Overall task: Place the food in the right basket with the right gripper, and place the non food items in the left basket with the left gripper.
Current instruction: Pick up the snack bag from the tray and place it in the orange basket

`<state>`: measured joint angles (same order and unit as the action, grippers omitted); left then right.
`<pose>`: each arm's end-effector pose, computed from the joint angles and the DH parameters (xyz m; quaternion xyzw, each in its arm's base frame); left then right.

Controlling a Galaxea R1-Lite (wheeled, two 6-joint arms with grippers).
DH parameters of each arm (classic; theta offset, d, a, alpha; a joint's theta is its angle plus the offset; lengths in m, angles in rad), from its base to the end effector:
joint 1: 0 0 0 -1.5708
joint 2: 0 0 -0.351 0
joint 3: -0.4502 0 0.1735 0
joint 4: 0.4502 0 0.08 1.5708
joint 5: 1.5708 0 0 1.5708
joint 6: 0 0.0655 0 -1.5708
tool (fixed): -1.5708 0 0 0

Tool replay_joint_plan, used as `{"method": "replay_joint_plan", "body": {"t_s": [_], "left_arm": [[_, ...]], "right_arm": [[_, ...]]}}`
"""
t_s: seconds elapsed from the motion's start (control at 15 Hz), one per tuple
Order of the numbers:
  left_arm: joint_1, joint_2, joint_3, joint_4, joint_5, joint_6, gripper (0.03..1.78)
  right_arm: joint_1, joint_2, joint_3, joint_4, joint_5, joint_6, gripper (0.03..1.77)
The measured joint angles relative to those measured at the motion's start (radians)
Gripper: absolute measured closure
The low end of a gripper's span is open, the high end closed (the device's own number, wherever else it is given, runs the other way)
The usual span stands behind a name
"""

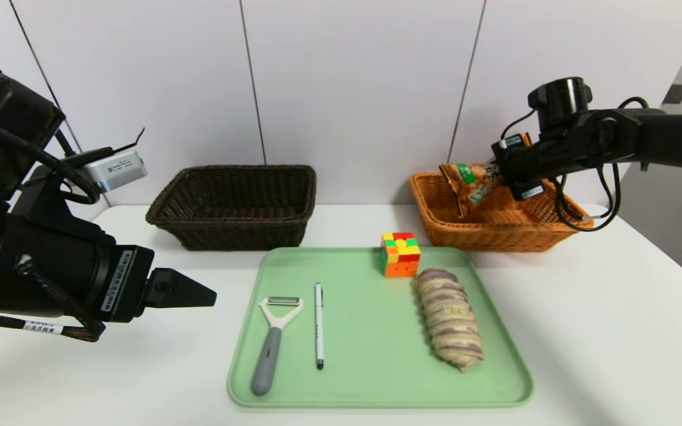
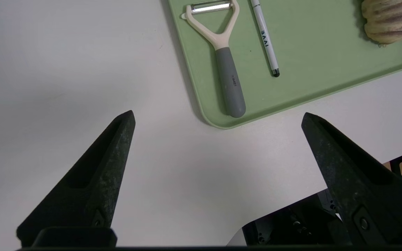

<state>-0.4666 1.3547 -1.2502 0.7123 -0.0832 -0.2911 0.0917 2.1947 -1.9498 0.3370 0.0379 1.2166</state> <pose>0.1649 -0.0892 0.2957 -0.0532 0.4219 -0.1899 0.8849 0.4941 0.0479 0.2403 0.5400 0.2708 -0.1130 0.7889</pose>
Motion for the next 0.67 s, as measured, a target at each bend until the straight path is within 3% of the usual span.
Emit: {"method": "replay_joint_plan", "body": {"t_s": [0.27,0.47,0.67], "left_arm": [[0.000,-0.005,0.002,0.000,0.002,0.000,0.12],[0.001,-0.008,0.004,0.000,0.002,0.000,0.12],[0.001,-0.010,0.005,-0.014,0.004,-0.016,0.12]], "right_arm": [[-0.007,0.017,0.000,0.007,0.011,-0.006,1.31],[-0.005,0.021,0.000,-0.001,0.012,-0.011,0.91],[-0.007,0.021,0.000,0.003,0.008,-0.012,0.65]]}}
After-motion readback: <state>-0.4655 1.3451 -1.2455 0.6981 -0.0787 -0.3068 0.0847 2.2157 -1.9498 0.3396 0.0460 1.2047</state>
